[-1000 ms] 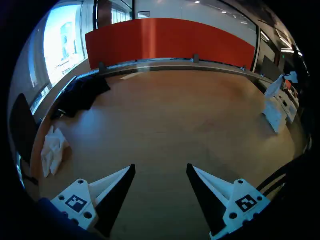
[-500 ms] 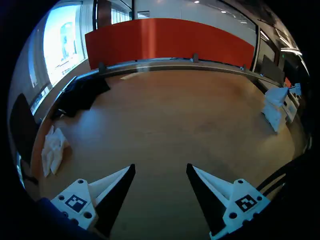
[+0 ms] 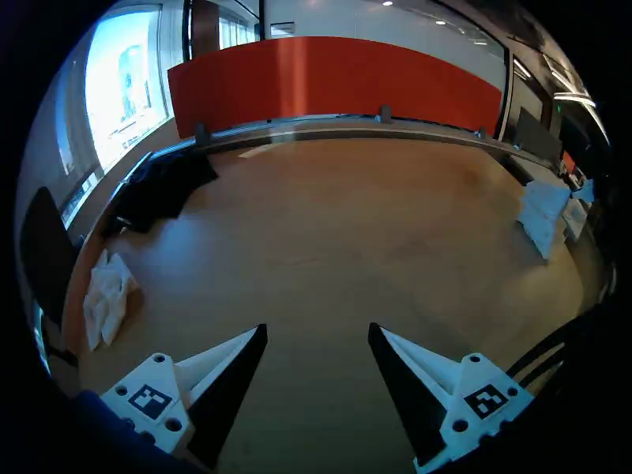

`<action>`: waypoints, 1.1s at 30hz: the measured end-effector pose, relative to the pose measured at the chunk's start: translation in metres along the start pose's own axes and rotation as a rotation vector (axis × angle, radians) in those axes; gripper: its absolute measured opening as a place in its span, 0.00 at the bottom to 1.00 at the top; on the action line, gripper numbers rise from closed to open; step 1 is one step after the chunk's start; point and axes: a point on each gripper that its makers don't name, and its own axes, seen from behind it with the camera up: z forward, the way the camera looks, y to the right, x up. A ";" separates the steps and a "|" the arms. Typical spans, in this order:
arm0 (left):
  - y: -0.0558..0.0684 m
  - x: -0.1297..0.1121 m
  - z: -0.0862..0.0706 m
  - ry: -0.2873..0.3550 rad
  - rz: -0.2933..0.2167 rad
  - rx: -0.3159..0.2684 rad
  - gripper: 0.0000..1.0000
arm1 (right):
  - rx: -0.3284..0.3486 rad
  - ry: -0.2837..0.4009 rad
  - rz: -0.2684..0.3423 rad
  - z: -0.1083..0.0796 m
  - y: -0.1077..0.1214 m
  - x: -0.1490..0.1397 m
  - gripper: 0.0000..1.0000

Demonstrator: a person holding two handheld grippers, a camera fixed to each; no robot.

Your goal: Fold towel

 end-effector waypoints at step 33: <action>-0.004 -0.002 -0.002 -0.005 0.003 0.009 0.95 | -0.080 -0.137 0.032 0.020 0.017 -0.058 0.15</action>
